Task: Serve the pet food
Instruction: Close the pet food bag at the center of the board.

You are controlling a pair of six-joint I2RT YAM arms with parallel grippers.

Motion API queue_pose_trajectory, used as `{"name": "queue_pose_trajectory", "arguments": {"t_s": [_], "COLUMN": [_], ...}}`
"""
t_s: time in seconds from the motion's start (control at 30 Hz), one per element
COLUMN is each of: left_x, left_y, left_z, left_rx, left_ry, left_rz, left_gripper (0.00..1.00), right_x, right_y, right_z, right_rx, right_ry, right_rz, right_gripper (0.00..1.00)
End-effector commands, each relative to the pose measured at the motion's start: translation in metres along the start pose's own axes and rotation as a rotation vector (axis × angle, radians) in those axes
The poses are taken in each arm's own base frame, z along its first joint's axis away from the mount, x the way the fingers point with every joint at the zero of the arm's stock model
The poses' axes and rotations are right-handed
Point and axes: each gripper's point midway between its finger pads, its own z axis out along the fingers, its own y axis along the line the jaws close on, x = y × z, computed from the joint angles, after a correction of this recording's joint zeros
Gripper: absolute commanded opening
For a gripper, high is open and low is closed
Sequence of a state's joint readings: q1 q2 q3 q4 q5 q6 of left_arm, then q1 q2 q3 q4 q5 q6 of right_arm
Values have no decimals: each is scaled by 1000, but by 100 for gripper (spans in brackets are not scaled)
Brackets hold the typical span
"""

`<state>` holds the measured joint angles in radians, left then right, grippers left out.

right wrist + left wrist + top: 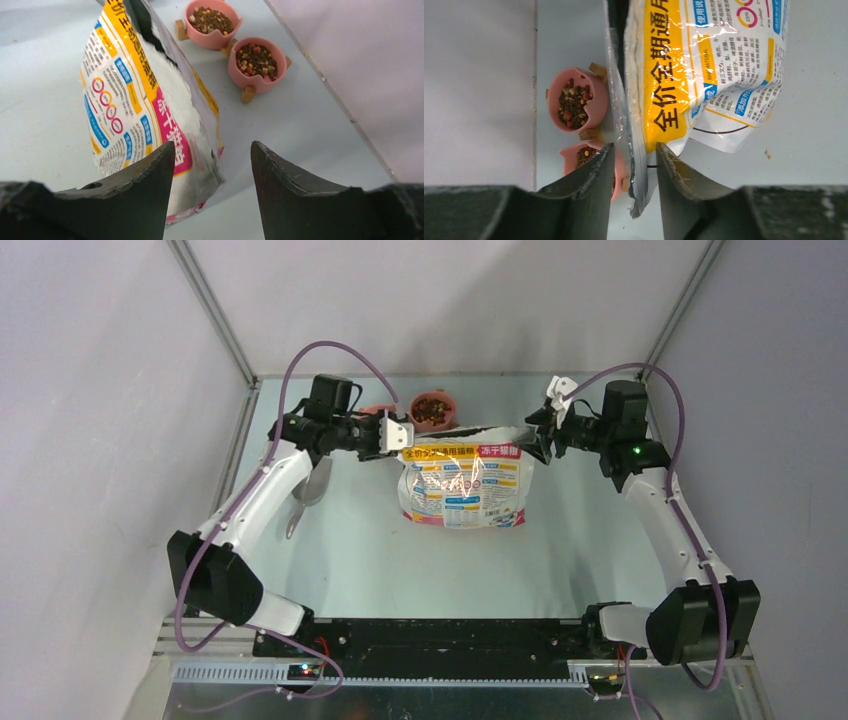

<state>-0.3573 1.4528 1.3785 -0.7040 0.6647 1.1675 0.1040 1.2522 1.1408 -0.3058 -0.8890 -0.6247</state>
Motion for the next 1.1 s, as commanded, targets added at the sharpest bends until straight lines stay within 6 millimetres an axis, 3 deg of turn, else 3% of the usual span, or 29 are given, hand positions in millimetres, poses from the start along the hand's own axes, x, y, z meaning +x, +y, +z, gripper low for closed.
{"name": "queue_pose_trajectory", "arguments": {"t_s": [0.0,0.23,0.27,0.3,0.33,0.37,0.4,0.43,0.47,0.67,0.87,1.07], "left_x": [-14,-29,-31,-33,-35,-39,-41,-43,-44,-62,-57,-52], "left_y": [16,17,17,17,17,18,18,19,19,29,22,12], "left_z": [-11,1,1,2,2,2,2,1,2,3,12,20], "left_rx": [-48,-32,-30,-28,-28,-29,-26,-27,-24,-49,-31,-11], "left_ry": [-44,-102,-107,-112,-117,-124,-130,-134,-141,-185,-145,-113], "left_rz": [-19,-4,-2,3,7,12,13,14,15,23,34,46], "left_gripper": [47,55,56,56,57,57,58,59,59,60,62,61], "right_x": [-31,-37,-25,-33,-17,-26,-10,-15,-5,3,10,9], "right_y": [3,9,16,16,27,23,35,31,40,46,57,53], "right_z": [-3,8,10,11,15,13,14,14,15,18,16,19], "right_rx": [-43,-79,-119,-133,-194,-200,-255,-257,-300,-313,-318,-268], "right_ry": [-32,-9,40,52,114,127,197,209,253,361,419,402], "right_rz": [-62,-81,-61,-79,-52,-100,-40,-71,-35,-75,-98,-132], "right_gripper": [62,61,60,59,57,54,53,51,50,47,48,44]}}
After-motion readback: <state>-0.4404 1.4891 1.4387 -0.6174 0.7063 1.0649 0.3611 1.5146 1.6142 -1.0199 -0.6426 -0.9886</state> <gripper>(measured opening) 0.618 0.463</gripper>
